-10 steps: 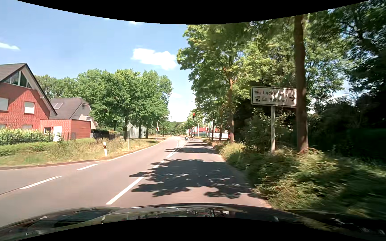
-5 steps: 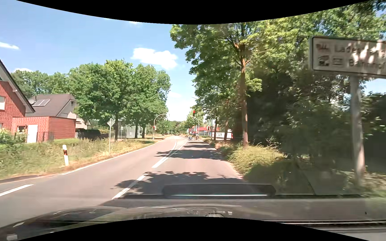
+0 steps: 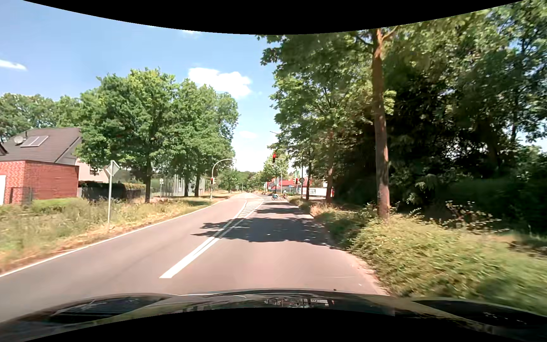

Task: Follow the waypoints while adhering to traffic rules and regulations

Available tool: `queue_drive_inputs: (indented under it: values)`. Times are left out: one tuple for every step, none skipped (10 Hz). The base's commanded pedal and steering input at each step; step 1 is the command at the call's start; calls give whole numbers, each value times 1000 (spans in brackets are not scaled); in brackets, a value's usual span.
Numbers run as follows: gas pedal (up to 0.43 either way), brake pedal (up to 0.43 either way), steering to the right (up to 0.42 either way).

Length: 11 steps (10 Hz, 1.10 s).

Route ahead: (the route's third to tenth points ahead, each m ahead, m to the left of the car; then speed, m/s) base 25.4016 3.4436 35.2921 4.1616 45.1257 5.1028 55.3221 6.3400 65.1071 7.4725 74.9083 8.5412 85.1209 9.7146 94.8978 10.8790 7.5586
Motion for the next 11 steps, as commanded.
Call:
queue_drive_inputs:
  values:
    - [67,0,0]
    - [67,0,0]
    - [67,0,-2]
    - [67,0,-4]
    - [67,0,-4]
    - [67,0,-5]
    - [67,0,-6]
    - [67,0,-11]
    - [67,0,-16]
    - [39,0,-15]
    - [0,0,-8]
